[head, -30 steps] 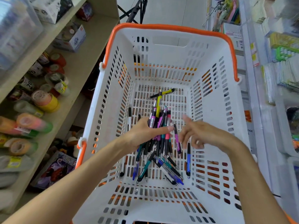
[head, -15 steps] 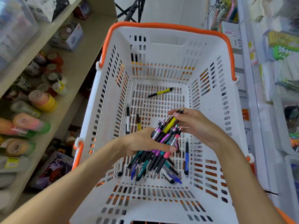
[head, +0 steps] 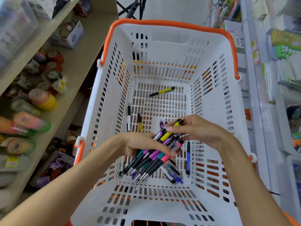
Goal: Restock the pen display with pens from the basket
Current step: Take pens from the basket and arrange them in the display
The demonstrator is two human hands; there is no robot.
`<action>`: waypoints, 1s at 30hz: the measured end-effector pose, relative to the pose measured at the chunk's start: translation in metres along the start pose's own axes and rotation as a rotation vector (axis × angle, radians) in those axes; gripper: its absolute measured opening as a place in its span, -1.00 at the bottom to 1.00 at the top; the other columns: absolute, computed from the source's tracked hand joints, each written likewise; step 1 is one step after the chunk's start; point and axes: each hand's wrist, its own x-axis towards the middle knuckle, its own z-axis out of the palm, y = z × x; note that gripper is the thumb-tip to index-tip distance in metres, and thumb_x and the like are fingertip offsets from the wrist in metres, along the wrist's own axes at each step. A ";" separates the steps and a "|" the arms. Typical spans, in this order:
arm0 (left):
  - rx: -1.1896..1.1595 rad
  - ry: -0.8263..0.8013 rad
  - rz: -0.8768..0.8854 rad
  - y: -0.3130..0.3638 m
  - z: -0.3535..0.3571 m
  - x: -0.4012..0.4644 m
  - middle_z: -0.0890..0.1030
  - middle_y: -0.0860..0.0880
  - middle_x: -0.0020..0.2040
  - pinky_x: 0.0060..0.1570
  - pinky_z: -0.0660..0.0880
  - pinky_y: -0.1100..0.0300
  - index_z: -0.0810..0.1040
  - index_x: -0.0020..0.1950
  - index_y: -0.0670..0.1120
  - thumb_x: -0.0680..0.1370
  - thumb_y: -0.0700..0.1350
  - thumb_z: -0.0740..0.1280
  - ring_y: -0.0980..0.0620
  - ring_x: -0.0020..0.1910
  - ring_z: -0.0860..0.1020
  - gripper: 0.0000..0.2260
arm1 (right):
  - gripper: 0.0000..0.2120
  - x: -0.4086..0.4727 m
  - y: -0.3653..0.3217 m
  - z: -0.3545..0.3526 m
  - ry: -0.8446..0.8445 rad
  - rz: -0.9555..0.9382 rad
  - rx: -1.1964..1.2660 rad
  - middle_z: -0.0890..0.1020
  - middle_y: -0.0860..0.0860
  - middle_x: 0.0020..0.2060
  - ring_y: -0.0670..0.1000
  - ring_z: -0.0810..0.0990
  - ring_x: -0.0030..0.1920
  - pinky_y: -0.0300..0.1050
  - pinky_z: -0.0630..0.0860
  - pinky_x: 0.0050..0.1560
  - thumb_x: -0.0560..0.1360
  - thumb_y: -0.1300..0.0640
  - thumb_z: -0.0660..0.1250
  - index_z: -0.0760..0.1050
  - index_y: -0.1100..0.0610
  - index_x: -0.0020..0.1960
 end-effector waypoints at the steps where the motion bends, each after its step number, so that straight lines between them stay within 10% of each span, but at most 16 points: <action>1: 0.030 0.002 -0.010 0.000 0.002 0.000 0.62 0.01 -0.19 -0.05 0.56 0.19 0.51 0.04 -0.08 0.51 -0.13 0.36 0.06 -0.19 0.58 -0.87 | -0.83 0.000 0.000 0.000 -0.014 0.011 0.012 0.72 0.00 -0.11 -0.09 0.68 -0.07 -0.31 0.54 -0.11 0.42 0.12 0.45 0.65 0.09 0.01; 18: 0.111 0.247 0.147 0.000 0.001 -0.005 0.54 0.11 -0.25 -0.13 0.49 0.31 0.48 -0.11 0.02 0.54 -0.14 0.35 0.23 -0.31 0.53 -0.91 | -0.92 0.005 0.003 0.011 0.409 -0.131 0.354 0.71 -0.01 -0.17 -0.10 0.69 -0.15 -0.28 0.59 -0.16 0.50 0.19 0.37 0.60 0.10 -0.02; 26: -0.017 0.324 0.075 -0.002 -0.005 -0.002 0.52 -0.03 -0.22 0.16 0.42 -0.03 0.49 -0.11 -0.09 0.56 -0.13 0.31 0.03 -0.24 0.49 -0.93 | -0.89 0.005 -0.003 -0.004 0.793 -0.386 0.514 0.68 0.02 -0.10 -0.10 0.67 -0.07 -0.29 0.59 -0.11 0.54 0.25 0.31 0.58 0.09 -0.03; 30: -0.269 0.412 0.069 -0.004 -0.012 0.005 0.53 -0.05 -0.26 -0.09 0.49 0.13 0.47 -0.02 -0.18 0.58 -0.11 0.28 0.03 -0.32 0.48 -0.86 | -0.85 0.003 -0.008 -0.003 0.941 -0.513 0.505 0.67 -0.10 -0.14 -0.14 0.66 -0.09 -0.35 0.54 -0.20 0.54 0.23 0.32 0.58 -0.01 -0.08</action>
